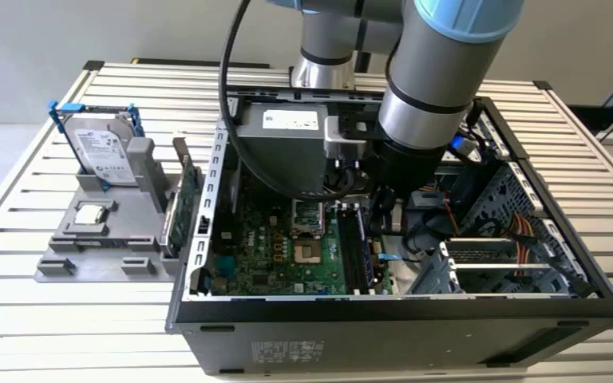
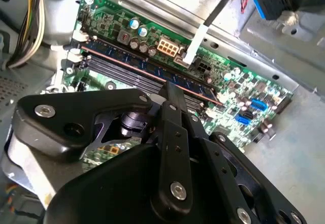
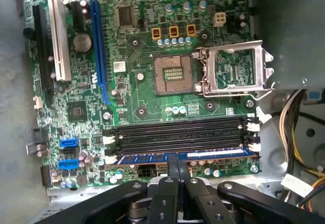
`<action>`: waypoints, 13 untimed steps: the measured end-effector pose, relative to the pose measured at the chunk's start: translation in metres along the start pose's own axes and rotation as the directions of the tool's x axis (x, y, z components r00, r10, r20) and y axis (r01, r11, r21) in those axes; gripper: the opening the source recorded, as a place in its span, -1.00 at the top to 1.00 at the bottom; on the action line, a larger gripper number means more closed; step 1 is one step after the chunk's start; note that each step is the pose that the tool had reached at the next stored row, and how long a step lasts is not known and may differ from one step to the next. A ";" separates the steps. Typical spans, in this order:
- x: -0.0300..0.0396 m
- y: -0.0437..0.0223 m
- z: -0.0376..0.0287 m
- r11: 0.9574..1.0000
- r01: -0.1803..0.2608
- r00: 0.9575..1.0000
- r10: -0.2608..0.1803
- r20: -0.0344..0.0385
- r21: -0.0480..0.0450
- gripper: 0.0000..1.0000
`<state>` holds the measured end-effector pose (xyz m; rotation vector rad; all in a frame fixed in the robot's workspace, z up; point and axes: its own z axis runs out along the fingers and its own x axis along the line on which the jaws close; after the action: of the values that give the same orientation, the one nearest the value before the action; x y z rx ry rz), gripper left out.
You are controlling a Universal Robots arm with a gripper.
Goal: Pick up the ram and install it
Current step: 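Press down the ram until it locks into place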
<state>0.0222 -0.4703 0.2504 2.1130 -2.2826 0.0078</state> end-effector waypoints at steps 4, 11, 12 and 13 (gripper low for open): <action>-0.0007 0.0000 0.0006 0.999 0.043 0.999 -0.043 0.002 0.001 1.00; -0.0025 0.0002 0.0013 0.999 0.055 0.999 -0.055 0.002 0.001 1.00; -0.0025 0.0002 0.0013 0.999 0.055 0.999 -0.055 0.002 0.001 1.00; -0.0025 0.0002 0.0012 0.999 0.055 0.999 -0.055 0.002 0.001 1.00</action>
<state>0.0222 -0.4678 0.2491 2.1763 -2.2256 0.0055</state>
